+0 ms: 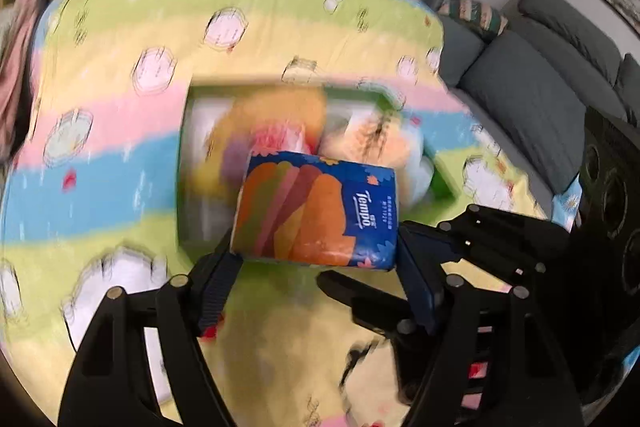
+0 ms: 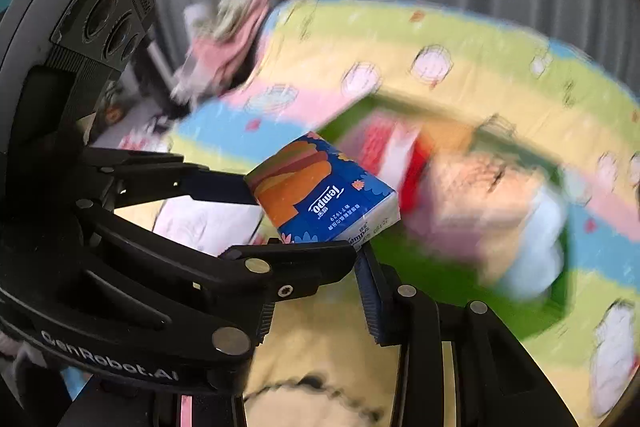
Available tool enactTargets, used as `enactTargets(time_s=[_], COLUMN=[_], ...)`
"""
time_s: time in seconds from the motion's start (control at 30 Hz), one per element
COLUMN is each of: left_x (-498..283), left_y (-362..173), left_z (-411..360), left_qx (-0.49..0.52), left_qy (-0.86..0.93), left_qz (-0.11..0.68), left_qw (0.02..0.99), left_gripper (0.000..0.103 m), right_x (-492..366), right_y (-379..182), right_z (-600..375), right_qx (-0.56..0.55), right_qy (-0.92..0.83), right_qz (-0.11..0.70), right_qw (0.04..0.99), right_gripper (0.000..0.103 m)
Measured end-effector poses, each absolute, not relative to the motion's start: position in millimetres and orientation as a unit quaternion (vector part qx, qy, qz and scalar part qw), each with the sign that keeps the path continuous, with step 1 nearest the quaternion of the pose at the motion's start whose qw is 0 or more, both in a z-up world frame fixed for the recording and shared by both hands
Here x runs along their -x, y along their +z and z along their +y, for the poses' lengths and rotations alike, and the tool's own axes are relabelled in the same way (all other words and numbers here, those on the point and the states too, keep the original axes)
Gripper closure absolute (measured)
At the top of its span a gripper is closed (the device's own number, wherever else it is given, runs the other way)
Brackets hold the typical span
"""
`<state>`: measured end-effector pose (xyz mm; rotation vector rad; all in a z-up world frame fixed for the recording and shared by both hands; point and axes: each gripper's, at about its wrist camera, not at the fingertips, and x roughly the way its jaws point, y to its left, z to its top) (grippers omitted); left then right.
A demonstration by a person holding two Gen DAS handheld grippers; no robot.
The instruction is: Organize soft objects
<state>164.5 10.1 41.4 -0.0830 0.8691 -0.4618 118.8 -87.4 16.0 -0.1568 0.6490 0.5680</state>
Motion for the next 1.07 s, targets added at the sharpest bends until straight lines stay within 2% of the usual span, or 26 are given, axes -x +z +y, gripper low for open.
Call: enactTargets(time_s=[0.03,0.1,0.13,0.17,0.23,0.57,1.07], left_x=[-170.7,-203.7,-216.1,-227.8,-245.7,-235.2,-223.1], left_y=[49.7,73.4,79.8,81.3,80.1,70.4,78.4], left_z=[11.8,-5.0,-8.7,-14.3,-13.7,7.7,5.7], left_qx=[0.04,0.032,0.03,0.03,0.039,0.041,0.02], left_qy=[-0.223,-0.208,-0.204,-0.194,-0.153,-0.094,-0.078], left_qz=[0.415,0.408,0.412,0.422,0.458,0.487,0.472], left_qw=[0.881,0.888,0.887,0.885,0.875,0.868,0.878], left_gripper=[0.023,0.007,0.002,0.001,0.001,0.001,0.001], right_x=[-126.0,-155.7,-171.0,-182.2,-201.4,-193.1,-192.0], right_y=[27.4,49.5,58.6,63.8,63.8,47.9,49.5], right_z=[-92.0,-102.9,-110.2,-115.2,-126.8,-152.8,-150.8], right_qx=[0.074,0.065,0.062,0.069,0.081,0.049,0.054], right_qy=[0.266,0.253,0.222,0.192,0.14,0.13,0.098], right_qz=[0.308,0.319,0.32,0.321,0.357,0.413,0.425], right_qw=[0.91,0.911,0.919,0.925,0.92,0.9,0.898], right_gripper=[0.064,0.056,0.047,0.033,0.026,0.026,0.026])
